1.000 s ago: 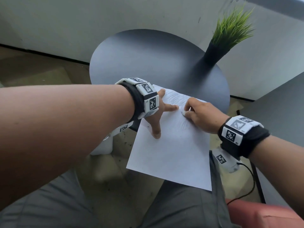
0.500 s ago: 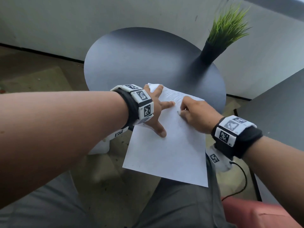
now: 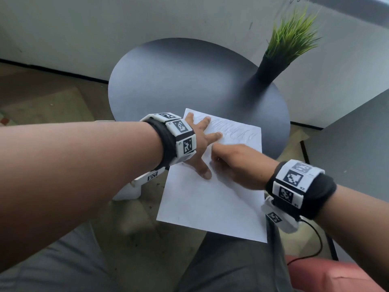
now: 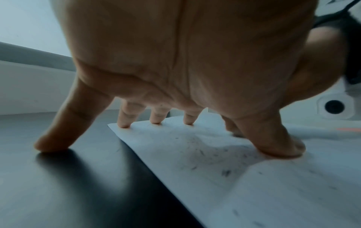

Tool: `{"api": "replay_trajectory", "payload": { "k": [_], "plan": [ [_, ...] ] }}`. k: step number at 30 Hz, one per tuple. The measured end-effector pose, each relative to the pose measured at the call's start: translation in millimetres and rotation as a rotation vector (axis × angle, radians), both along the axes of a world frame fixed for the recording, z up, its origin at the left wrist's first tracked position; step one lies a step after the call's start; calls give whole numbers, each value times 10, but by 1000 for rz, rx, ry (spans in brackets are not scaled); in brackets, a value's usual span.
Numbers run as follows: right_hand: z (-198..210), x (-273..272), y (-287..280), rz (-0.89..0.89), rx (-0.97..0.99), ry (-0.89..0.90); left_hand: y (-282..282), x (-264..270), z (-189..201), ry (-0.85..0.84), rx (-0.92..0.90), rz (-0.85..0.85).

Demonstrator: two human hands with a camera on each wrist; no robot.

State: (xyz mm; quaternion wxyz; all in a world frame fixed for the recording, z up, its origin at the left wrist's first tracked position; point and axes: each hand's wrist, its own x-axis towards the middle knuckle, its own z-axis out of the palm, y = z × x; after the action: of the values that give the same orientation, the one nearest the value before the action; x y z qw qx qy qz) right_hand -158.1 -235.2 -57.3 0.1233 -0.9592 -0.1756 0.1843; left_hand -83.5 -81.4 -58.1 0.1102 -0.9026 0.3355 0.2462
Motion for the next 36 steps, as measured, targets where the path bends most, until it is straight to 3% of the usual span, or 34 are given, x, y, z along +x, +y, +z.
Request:
{"api": "replay_trajectory", "payload": {
  "k": [2,6,8,11,12,17,22,27,30,32,36],
  "plan": [
    [45,2,-59,34,10,73,-8,-1,18,7,6,1],
    [24,233,-331,-373,-139,-80,-29,17,23,17,11,5],
    [-5,140,-197,-285,-104,-87,-36,26,23,13,12,-5],
    [6,-78,56,31,38,30,-34,33,16,-5,20,-29],
    [21,-44,9,40,52,60,-36,31,19,-9,22,-31],
    [-25,292,-327,-395,-64,-82,-25,20,10,-15,15,-14],
    [-43,20,52,-26,111,37,-44,31,20,-11,13,-22],
    [-59,277,-156,-324,9,-163,-14,31,-21,-34,-13,-12],
    [-89,80,72,-73,141,-107,-14,36,-4,-26,-2,-13],
    [-41,95,-24,-28,137,-2,-27,30,16,-29,-2,-18],
    [-34,285,-333,-414,-29,-114,-42,19,19,-21,-2,-3]
  ]
}}
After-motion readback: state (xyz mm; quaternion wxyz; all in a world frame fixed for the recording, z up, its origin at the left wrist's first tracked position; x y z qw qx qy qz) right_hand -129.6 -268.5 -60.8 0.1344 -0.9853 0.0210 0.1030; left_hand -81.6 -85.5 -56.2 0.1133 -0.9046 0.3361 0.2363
